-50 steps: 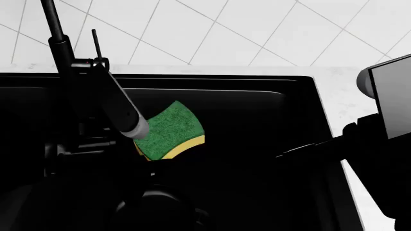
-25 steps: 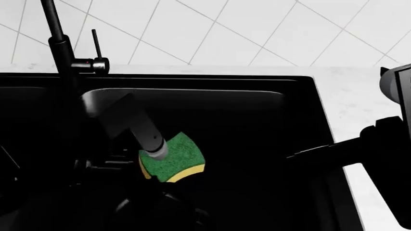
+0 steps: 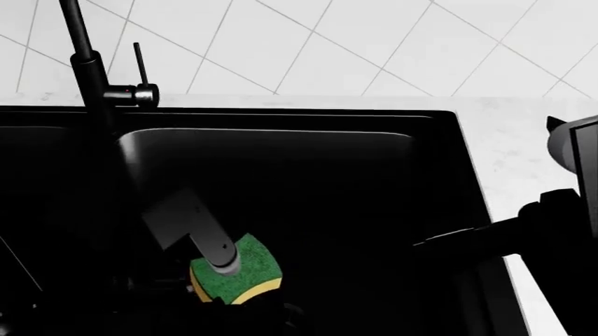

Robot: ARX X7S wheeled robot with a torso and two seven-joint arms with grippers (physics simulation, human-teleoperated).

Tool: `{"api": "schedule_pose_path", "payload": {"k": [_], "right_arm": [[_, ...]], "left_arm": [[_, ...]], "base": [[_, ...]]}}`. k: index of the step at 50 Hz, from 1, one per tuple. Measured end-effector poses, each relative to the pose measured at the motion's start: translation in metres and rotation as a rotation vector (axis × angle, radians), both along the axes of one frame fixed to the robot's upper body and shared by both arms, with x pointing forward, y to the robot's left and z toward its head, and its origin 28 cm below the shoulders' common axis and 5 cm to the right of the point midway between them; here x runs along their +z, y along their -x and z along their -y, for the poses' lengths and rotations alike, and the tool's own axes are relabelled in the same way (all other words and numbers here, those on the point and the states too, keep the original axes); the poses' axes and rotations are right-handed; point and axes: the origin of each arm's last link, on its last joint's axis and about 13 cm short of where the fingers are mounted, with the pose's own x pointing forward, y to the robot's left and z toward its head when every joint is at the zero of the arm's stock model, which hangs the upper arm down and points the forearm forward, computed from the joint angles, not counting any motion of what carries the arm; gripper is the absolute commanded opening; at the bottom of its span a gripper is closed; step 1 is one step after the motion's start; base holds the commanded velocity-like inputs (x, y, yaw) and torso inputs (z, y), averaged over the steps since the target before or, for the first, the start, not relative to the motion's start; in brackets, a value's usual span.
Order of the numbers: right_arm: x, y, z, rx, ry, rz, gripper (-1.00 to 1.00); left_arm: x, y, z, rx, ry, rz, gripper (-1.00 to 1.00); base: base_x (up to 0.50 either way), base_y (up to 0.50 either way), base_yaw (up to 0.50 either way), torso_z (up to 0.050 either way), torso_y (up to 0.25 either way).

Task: Pick the pan and sponge and place them into the sink. Then turn on the water.

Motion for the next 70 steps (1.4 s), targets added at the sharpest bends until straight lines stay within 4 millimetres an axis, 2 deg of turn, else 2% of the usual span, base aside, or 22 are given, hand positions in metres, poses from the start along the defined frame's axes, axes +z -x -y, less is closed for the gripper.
{"api": "schedule_pose_path", "payload": {"k": [22,37,49,50,62,70], "right_arm": [[-0.005,-0.001,-0.001,0.007,-0.011,-0.007,1.00],[-0.010,-0.002,-0.002,0.011,-0.018,-0.016,1.00],[-0.015,-0.002,-0.002,0.013,-0.026,-0.023,1.00],[-0.015,-0.002,-0.002,0.013,-0.027,-0.023,1.00],[-0.016,-0.002,-0.003,0.015,-0.032,-0.026,1.00],[-0.017,-0.004,-0.003,0.019,-0.035,-0.028,1.00]], "left_arm": [[-0.022,0.003,-0.001,0.009,-0.051,-0.039,-1.00],[-0.051,0.011,0.001,0.071,-0.083,-0.013,-1.00],[-0.061,0.010,0.004,0.108,-0.088,-0.001,-1.00],[-0.062,0.010,0.004,0.109,-0.088,-0.001,1.00],[-0.057,0.011,0.006,0.120,-0.077,0.004,1.00],[-0.039,0.010,0.005,0.132,-0.043,0.037,1.00]], "base": [[0.00,0.00,0.00,0.000,0.000],[0.00,0.00,0.00,0.000,0.000],[0.00,0.00,0.00,0.000,0.000],[0.00,0.00,0.00,0.000,0.000],[0.00,0.00,0.00,0.000,0.000],[0.00,0.00,0.00,0.000,0.000]]}}
